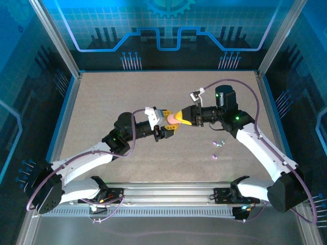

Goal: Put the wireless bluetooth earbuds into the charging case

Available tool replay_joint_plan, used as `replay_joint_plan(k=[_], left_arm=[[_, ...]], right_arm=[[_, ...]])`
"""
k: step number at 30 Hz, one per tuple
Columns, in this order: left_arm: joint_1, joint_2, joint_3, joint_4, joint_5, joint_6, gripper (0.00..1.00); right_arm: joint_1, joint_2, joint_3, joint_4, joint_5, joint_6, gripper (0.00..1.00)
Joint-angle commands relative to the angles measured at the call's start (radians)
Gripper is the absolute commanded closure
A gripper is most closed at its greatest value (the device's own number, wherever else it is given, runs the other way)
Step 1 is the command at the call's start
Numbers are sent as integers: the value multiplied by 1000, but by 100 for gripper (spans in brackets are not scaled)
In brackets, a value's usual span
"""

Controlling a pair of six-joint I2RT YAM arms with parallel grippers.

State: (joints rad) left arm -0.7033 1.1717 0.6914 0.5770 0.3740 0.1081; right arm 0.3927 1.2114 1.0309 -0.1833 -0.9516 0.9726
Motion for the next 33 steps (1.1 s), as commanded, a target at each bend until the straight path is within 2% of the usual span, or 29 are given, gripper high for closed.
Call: replay_joint_plan(k=[1, 7, 11, 15, 20, 24, 28, 33], left_arm=[[-3, 3, 31, -30, -41, 19, 40], [-3, -10, 9, -79, -56, 27, 28], [-3, -65, -48, -81, -104, 1, 25], [-4, -143, -72, -129, -220, -50, 19], [5, -210, -24, -313, -370, -133, 11], [30, -215, 49, -492, -459, -247, 3], [64, -192, 101, -600, -439, -291, 1], [86, -176, 100, -592, -435, -330, 1]], right_arm=[[-23, -23, -31, 68, 37, 41, 93], [-65, -14, -90, 121, 148, 86, 94], [-95, 61, -91, 63, 281, 10, 93], [-107, 245, -53, 12, 404, -67, 93], [-97, 497, 36, 83, 443, -86, 92], [-67, 660, 150, 66, 495, -88, 92], [-33, 770, 239, 48, 512, -88, 89], [-13, 877, 322, 40, 525, -87, 87]])
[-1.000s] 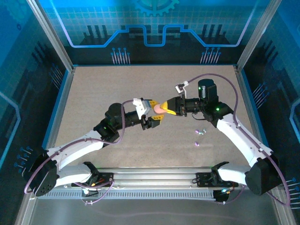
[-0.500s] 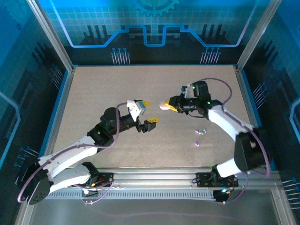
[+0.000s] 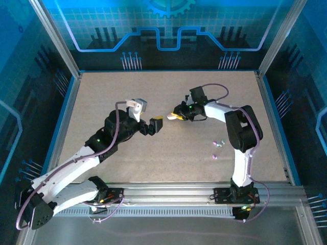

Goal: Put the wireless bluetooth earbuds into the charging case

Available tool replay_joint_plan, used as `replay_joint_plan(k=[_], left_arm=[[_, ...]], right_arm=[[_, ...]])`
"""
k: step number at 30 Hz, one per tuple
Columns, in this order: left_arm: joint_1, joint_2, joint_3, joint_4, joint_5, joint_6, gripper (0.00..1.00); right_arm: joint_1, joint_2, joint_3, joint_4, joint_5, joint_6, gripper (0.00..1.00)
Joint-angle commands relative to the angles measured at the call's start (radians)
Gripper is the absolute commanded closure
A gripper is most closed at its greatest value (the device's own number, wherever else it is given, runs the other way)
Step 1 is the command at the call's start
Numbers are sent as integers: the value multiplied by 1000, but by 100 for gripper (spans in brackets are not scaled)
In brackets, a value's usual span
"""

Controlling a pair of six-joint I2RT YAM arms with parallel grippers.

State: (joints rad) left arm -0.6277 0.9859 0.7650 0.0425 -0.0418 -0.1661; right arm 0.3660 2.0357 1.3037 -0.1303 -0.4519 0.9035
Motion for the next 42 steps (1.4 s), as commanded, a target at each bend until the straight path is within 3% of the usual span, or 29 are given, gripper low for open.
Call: replay_joint_plan(k=[1, 6, 9, 17, 22, 25, 28, 34, 42], left_arm=[[12, 10, 32, -66, -19, -63, 1], [14, -15, 21, -60, -27, -70, 1], [15, -31, 13, -61, -26, -51, 1], [19, -19, 21, -47, 16, -48, 1], [21, -9, 36, -61, 29, -54, 1], [21, -9, 33, -60, 27, -59, 1], [23, -3, 26, -47, 40, -62, 1], [23, 8, 26, -35, 61, -72, 1], [24, 7, 25, -32, 60, -75, 1]], right_arm=[[19, 67, 64, -19, 24, -22, 86], [30, 94, 88, -68, 56, -62, 73], [30, 54, 63, -97, 104, -95, 60], [4, -79, 84, -284, 219, -252, 40], [-58, -266, 45, -418, 391, -363, 36], [-159, -382, -25, -491, 517, -375, 34], [-305, -446, -107, -517, 536, -379, 33], [-497, -420, -151, -559, 529, -418, 32], [-521, -275, -77, -614, 551, -485, 31]])
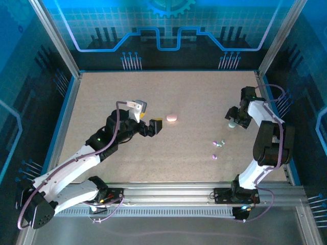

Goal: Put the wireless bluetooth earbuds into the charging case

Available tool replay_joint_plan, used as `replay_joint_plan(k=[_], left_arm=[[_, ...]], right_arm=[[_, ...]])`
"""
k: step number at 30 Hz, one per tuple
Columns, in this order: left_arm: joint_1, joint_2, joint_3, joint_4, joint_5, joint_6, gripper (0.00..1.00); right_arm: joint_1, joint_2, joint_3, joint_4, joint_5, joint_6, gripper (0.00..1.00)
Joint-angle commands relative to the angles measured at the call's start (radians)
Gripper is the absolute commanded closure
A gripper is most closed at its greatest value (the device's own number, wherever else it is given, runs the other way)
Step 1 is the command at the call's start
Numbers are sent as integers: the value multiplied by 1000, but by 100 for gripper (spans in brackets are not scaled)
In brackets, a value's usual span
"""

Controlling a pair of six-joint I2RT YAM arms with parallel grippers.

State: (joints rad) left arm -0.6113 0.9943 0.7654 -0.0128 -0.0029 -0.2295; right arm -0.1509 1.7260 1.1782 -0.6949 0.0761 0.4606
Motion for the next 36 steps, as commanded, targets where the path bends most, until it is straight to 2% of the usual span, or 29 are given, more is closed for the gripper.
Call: replay_joint_plan(k=[1, 9, 14, 18, 21, 27, 33, 36], left_arm=[[7, -2, 26, 20, 22, -11, 1], [6, 1, 34, 17, 26, -13, 1], [7, -4, 40, 4, 18, -7, 1], [7, -8, 38, 2, 8, -7, 1], [6, -6, 36, 6, 1, -8, 1], [6, -3, 38, 8, -12, -13, 1], [7, -22, 33, 6, -48, -20, 1], [6, -31, 24, 12, -56, -24, 1]], right_arm=[[-4, 45, 55, -52, 34, -44, 31], [-4, 160, 119, -36, 18, -103, 38], [-3, 224, 167, -55, 5, -109, 50], [20, 196, 154, -61, -6, -102, 64], [63, 130, 127, -67, -35, -82, 65], [259, -18, 64, -87, -93, -35, 65], [508, -69, 7, -107, -125, 62, 63], [594, -62, -20, -103, -126, 112, 63]])
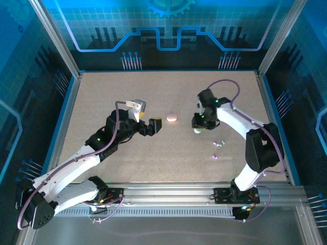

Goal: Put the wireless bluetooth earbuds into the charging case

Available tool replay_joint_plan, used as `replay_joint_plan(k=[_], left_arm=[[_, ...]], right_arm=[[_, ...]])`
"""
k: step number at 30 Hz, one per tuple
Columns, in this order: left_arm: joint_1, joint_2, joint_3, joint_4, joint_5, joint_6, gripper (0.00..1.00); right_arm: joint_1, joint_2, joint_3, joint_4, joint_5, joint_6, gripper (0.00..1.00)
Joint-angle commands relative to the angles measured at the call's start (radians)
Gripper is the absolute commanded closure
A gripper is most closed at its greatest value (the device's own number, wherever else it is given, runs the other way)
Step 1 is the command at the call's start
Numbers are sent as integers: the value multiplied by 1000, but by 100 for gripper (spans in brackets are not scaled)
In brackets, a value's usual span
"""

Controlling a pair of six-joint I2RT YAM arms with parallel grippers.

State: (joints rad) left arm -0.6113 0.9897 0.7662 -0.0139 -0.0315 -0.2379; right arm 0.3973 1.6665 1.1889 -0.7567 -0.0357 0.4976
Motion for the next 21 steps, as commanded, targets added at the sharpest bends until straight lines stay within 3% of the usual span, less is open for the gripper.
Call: replay_joint_plan(k=[1, 10, 21], left_arm=[[6, -27, 23, 14, -29, -19, 1], [7, -32, 22, 8, -22, -35, 1], [6, -34, 15, 13, -27, -38, 1]], right_arm=[[72, 2, -37, -39, -5, 88, 62], [192, 88, -66, -15, 19, 153, 61], [207, 119, -93, 3, 24, 175, 58]])
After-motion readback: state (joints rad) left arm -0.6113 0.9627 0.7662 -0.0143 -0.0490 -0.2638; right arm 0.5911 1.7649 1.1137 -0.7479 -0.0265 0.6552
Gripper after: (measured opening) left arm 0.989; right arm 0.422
